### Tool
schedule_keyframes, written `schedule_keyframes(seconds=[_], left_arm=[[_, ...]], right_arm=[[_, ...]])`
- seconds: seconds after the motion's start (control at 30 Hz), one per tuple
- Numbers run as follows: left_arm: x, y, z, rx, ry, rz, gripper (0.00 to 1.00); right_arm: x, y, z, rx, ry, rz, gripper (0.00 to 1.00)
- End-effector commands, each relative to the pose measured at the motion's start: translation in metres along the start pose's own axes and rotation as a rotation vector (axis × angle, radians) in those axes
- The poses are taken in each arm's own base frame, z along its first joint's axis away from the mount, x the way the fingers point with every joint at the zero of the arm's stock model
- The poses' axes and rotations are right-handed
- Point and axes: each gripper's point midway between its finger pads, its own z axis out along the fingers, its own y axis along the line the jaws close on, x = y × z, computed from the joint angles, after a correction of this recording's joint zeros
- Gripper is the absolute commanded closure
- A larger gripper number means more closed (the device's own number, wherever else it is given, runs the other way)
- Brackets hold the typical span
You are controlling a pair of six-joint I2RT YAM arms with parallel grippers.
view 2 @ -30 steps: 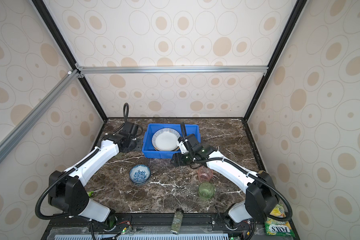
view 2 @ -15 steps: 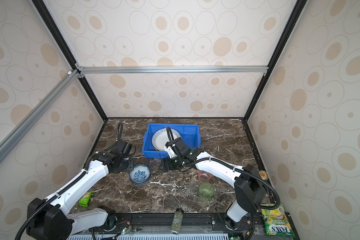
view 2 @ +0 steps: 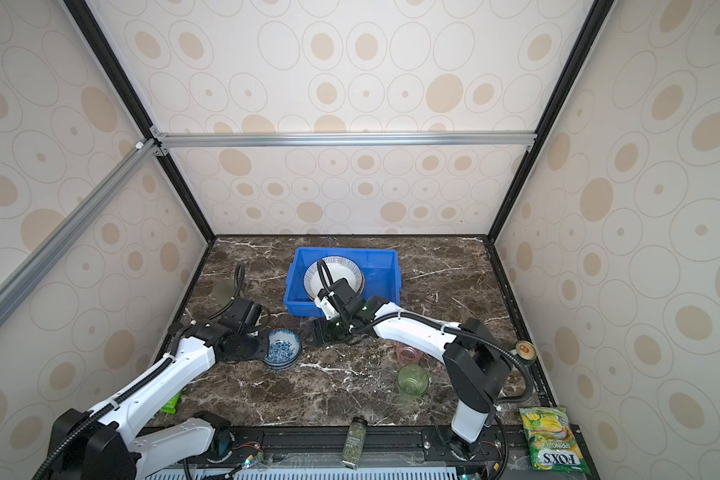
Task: Place the mixed dishes into the plastic bin
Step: 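Move both grippers toward the stacked blue floral bowls on the table, then grip the top floral bowl with the right gripper while the left holds the stack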
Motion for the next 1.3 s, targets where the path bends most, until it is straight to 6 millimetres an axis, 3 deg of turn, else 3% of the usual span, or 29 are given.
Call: schedule_keyframes(seconds=[0.0, 0.37, 0.83, 1.27], left_arm=[[-0.008, -0.004, -0.006, 0.018, -0.035, -0.010, 0.79], [-0.017, -0.005, -0.009, -0.004, -0.041, 0.022, 0.97], [-0.043, -0.004, -0.027, -0.031, -0.119, 0.003, 0.97], [-0.034, -0.011, -0.022, 0.026, -0.113, -0.007, 0.98]], right_arm=[[-0.006, 0.014, 0.005, -0.022, 0.003, -0.007, 0.37], [-0.007, 0.012, 0.019, -0.014, 0.028, 0.006, 0.39], [-0.006, 0.024, 0.023, -0.065, 0.048, -0.023, 0.39], [-0.008, 0.034, 0.035, -0.118, 0.069, -0.010, 0.43]])
